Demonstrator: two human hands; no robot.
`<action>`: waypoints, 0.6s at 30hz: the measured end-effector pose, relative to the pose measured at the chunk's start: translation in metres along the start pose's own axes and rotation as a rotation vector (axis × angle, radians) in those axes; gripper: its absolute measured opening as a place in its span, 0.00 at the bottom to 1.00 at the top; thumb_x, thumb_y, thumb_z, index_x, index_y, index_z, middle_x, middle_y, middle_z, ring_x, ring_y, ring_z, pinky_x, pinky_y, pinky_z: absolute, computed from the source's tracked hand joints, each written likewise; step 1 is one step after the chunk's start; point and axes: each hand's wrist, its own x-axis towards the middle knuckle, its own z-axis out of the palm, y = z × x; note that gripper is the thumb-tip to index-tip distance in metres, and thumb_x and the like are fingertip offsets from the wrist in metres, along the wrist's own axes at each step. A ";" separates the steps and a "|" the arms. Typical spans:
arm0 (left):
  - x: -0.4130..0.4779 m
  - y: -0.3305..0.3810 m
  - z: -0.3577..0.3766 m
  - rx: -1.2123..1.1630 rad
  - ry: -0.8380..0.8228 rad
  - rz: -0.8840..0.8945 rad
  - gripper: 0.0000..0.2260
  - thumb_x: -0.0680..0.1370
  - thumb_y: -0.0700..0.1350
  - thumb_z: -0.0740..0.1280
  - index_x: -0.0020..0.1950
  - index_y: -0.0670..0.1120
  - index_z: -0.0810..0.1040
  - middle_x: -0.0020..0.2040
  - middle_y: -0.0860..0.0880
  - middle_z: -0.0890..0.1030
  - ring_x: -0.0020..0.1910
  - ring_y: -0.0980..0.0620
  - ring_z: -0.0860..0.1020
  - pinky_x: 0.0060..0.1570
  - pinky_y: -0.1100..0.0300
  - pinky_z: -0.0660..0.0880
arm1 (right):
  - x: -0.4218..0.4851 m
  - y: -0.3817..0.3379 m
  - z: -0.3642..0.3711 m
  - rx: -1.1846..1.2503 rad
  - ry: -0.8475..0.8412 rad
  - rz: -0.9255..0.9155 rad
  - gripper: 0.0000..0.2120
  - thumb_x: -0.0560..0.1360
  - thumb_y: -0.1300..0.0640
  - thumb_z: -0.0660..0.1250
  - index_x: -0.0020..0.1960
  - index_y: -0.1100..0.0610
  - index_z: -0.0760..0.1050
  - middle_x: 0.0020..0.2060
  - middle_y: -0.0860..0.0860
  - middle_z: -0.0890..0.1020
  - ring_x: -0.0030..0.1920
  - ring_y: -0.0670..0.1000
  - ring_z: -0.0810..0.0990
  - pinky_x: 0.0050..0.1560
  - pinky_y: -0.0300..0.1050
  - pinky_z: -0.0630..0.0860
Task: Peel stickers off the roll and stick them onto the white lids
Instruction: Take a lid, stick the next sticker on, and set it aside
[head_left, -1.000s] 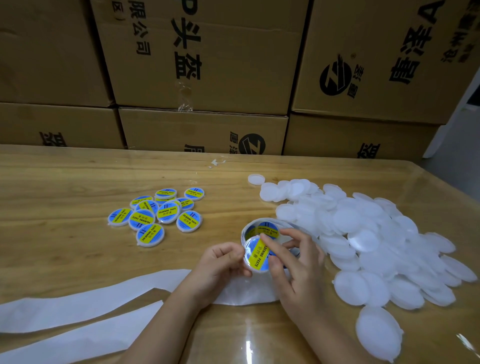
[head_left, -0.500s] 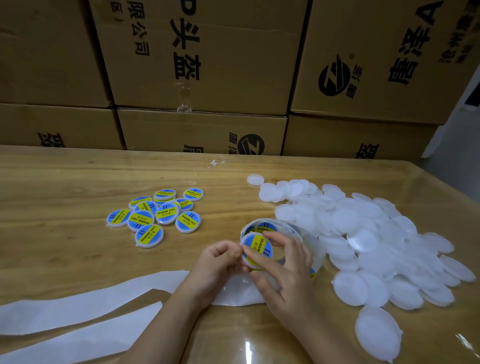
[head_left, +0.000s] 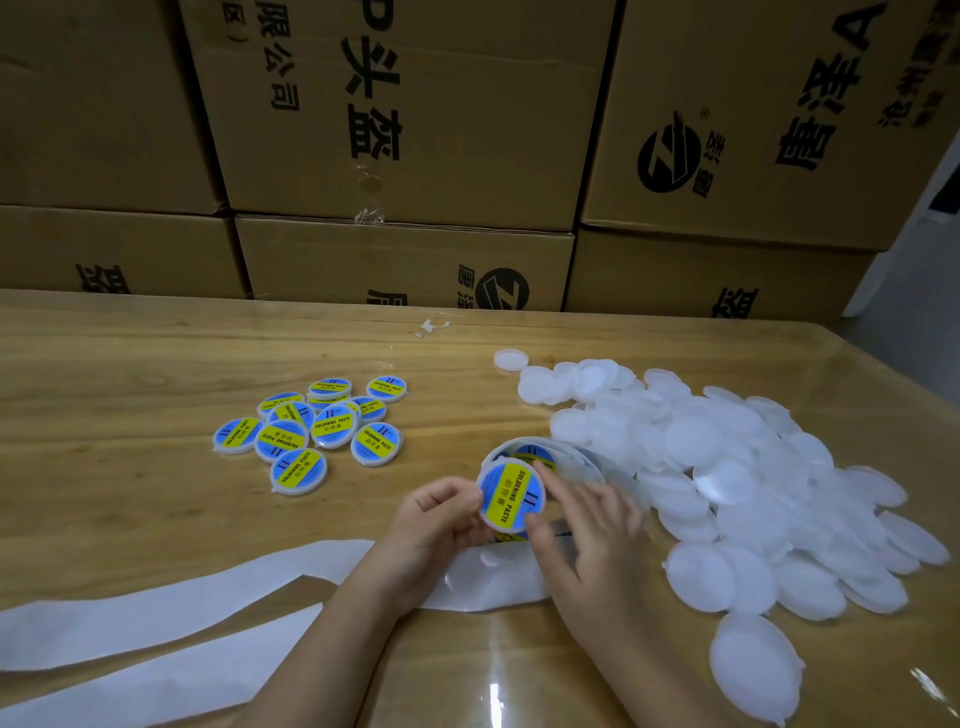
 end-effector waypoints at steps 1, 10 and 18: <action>0.000 -0.001 0.001 0.028 -0.003 -0.008 0.08 0.64 0.50 0.75 0.36 0.47 0.82 0.37 0.45 0.82 0.36 0.51 0.80 0.45 0.57 0.78 | 0.000 -0.001 0.001 0.021 0.019 0.009 0.21 0.73 0.45 0.60 0.60 0.55 0.78 0.43 0.36 0.74 0.56 0.27 0.61 0.58 0.54 0.67; -0.003 -0.005 0.002 0.242 -0.037 0.026 0.05 0.66 0.48 0.75 0.39 0.49 0.82 0.37 0.50 0.82 0.37 0.57 0.78 0.42 0.64 0.75 | -0.004 0.002 0.009 0.094 0.092 0.017 0.14 0.74 0.49 0.61 0.51 0.56 0.80 0.37 0.45 0.77 0.57 0.27 0.61 0.50 0.60 0.75; -0.003 -0.002 0.007 0.266 0.016 0.006 0.04 0.69 0.48 0.72 0.34 0.51 0.81 0.30 0.51 0.79 0.26 0.57 0.74 0.27 0.68 0.69 | -0.004 0.007 0.013 0.115 0.114 0.030 0.11 0.75 0.51 0.60 0.50 0.51 0.79 0.35 0.44 0.77 0.56 0.27 0.62 0.50 0.59 0.75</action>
